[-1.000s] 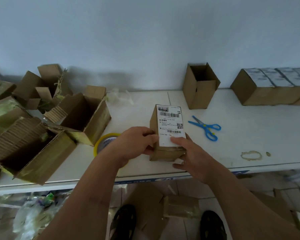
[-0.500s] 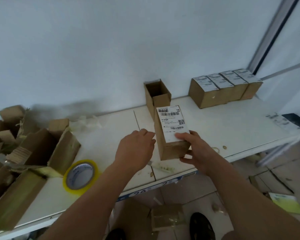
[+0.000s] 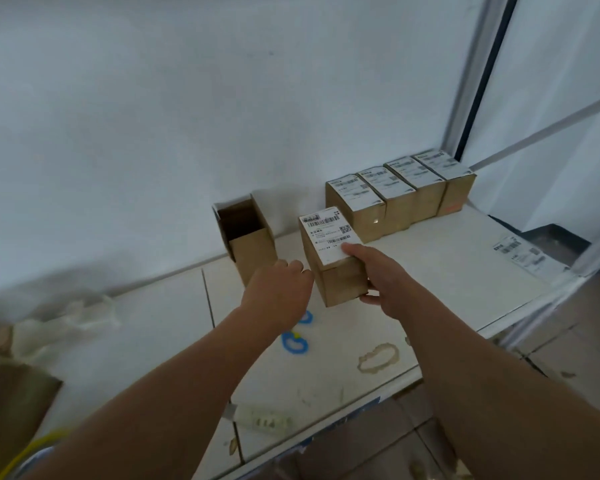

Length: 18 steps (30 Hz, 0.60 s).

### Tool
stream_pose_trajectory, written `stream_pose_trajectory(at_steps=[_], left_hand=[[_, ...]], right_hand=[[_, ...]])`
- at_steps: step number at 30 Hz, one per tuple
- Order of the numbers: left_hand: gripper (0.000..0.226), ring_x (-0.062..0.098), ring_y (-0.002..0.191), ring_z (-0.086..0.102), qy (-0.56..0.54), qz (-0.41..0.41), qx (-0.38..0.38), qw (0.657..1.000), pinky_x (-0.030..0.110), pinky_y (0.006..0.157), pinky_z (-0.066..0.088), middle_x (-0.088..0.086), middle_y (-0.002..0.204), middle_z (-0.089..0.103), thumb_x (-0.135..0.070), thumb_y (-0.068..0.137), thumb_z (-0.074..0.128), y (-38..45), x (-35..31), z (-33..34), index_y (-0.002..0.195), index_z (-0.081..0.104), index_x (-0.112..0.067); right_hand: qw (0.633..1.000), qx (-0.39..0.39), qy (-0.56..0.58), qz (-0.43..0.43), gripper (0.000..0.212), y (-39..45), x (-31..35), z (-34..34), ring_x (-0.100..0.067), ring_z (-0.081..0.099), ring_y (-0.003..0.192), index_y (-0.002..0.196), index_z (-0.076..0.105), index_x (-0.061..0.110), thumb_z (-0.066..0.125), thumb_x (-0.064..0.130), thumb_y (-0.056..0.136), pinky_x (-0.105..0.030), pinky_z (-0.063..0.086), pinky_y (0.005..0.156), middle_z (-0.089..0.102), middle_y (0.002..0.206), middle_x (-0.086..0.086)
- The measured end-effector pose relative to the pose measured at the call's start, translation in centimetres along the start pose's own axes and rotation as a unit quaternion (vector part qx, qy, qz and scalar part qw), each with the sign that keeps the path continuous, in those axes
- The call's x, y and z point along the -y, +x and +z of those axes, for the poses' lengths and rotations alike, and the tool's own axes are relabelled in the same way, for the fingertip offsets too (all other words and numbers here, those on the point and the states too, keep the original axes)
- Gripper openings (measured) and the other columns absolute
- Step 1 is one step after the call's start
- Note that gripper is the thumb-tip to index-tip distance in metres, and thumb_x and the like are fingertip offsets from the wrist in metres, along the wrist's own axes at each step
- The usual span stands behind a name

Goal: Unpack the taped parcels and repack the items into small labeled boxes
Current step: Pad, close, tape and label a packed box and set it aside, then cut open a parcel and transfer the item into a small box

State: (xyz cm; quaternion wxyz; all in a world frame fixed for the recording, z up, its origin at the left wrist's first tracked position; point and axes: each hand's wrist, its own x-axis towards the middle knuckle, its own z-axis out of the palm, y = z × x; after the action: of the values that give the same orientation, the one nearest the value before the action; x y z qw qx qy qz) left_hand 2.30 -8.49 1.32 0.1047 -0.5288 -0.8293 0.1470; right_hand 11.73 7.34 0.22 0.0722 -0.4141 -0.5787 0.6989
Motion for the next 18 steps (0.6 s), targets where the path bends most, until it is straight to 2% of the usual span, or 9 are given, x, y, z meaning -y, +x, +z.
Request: stream_pose_trajectory(at_steps=[3,8,10,12,13,14,16,18], left_hand=[[0.017,0.021,0.09,0.055,0.003,-0.005,0.01,1.0,0.033,0.061,0.035,0.003,0.103,0.054,-0.025,0.1,0.045,2.2,0.0,1.2,0.111,0.054,-0.016],[0.022,0.022,0.091,0.056,-0.021,-0.007,0.018,1.0,0.033,0.065,0.038,0.005,0.106,0.055,-0.023,0.103,0.04,5.0,-0.5,3.2,0.116,0.054,-0.014],[0.023,0.022,0.09,0.056,-0.022,-0.003,0.025,0.999,0.034,0.063,0.036,0.006,0.106,0.055,-0.024,0.103,0.04,5.7,-0.9,3.9,0.117,0.055,-0.014],[0.025,0.023,0.09,0.057,-0.029,-0.003,0.026,0.999,0.034,0.062,0.034,0.006,0.106,0.055,-0.026,0.103,0.038,6.3,-1.2,4.4,0.117,0.055,-0.014],[0.027,0.023,0.09,0.057,-0.032,-0.004,0.024,0.999,0.034,0.062,0.034,0.006,0.106,0.056,-0.027,0.103,0.037,6.5,-1.4,4.6,0.117,0.055,-0.014],[0.027,0.023,0.09,0.057,-0.034,-0.004,0.021,0.999,0.034,0.063,0.035,0.006,0.106,0.056,-0.028,0.103,0.036,6.7,-1.5,4.7,0.117,0.056,-0.014],[0.027,0.023,0.089,0.057,-0.033,-0.005,0.019,0.999,0.034,0.063,0.036,0.006,0.105,0.056,-0.028,0.103,0.037,7.2,-1.5,5.0,0.116,0.055,-0.014],[0.026,0.023,0.087,0.057,-0.034,-0.01,0.018,0.999,0.033,0.062,0.036,0.006,0.103,0.056,-0.028,0.103,0.037,7.5,-1.4,5.3,0.115,0.056,-0.014]], right_hand=[[1.0,-0.002,0.005,0.005,0.025,3.2,0.2,0.3,-0.016,0.061,0.096,0.097,0.058,0.032,0.068,0.05,0.083,-0.038,0.048,0.087,0.065,0.103,0.006],[0.998,-0.034,0.045,-0.004,0.029,7.4,-0.3,0.9,-0.014,0.058,0.091,0.105,0.058,0.027,0.066,0.047,0.086,-0.031,0.046,0.069,0.064,0.099,0.005],[0.996,-0.066,0.051,-0.019,0.045,9.1,-0.5,1.4,-0.018,0.057,0.101,0.112,0.06,0.023,0.067,0.055,0.081,-0.035,0.049,0.084,0.063,0.113,0.0],[0.993,-0.116,0.008,-0.003,0.083,10.3,-0.9,1.9,-0.027,0.05,0.115,0.13,0.055,0.019,0.062,0.074,0.068,-0.046,0.044,0.1,0.053,0.132,-0.008],[0.99,-0.137,-0.02,0.012,0.095,10.4,-0.9,2.0,-0.03,0.046,0.12,0.137,0.048,0.017,0.057,0.079,0.066,-0.049,0.044,0.1,0.046,0.136,-0.011],[0.988,-0.148,-0.032,0.023,0.099,10.4,-1.0,2.1,-0.032,0.043,0.122,0.141,0.043,0.015,0.054,0.08,0.069,-0.05,0.047,0.097,0.042,0.137,-0.013],[0.99,-0.139,0.005,0.025,0.1,10.6,-0.9,2.5,-0.033,0.044,0.12,0.14,0.04,0.012,0.056,0.08,0.068,-0.043,0.057,0.074,0.045,0.132,-0.013],[0.988,-0.143,0.056,0.018,0.111,11.3,-0.7,3.0,-0.033,0.05,0.114,0.136,0.045,0.013,0.062,0.081,0.05,-0.037,0.059,0.056,0.052,0.125,-0.011]])
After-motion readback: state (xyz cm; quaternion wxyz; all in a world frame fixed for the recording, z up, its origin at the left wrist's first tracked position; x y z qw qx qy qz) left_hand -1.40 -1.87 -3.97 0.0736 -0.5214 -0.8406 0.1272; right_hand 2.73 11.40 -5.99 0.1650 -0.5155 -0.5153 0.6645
